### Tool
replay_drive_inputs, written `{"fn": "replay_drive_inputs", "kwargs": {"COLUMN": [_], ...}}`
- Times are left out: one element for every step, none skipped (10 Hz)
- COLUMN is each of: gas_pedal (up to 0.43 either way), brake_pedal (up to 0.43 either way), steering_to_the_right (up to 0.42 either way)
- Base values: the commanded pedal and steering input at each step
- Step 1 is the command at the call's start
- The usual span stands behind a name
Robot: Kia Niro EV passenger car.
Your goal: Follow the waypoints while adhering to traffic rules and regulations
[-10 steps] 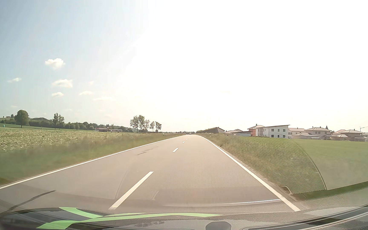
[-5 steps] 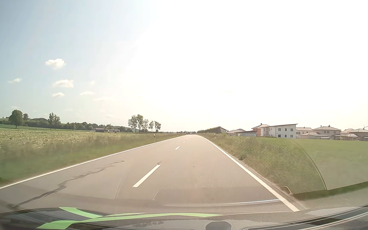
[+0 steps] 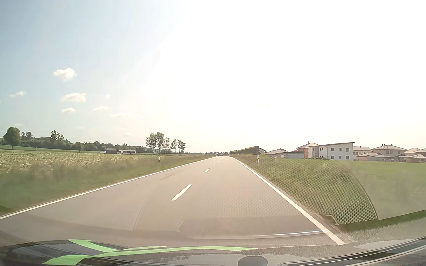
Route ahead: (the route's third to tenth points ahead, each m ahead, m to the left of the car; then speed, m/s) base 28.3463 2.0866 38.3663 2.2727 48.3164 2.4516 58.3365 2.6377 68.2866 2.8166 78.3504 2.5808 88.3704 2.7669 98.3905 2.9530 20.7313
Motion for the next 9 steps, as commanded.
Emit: {"fn": "replay_drive_inputs", "kwargs": {"gas_pedal": [0.130,0.118,0.118,0.118,0.118,0.118,0.118,0.118,0.118], "brake_pedal": [0.000,0.000,0.000,0.000,0.000,0.000,0.000,0.000,0.000], "steering_to_the_right": [-0.003,-0.003,-0.003,-0.003,-0.003,-0.003,-0.004,-0.004,-0.003]}}
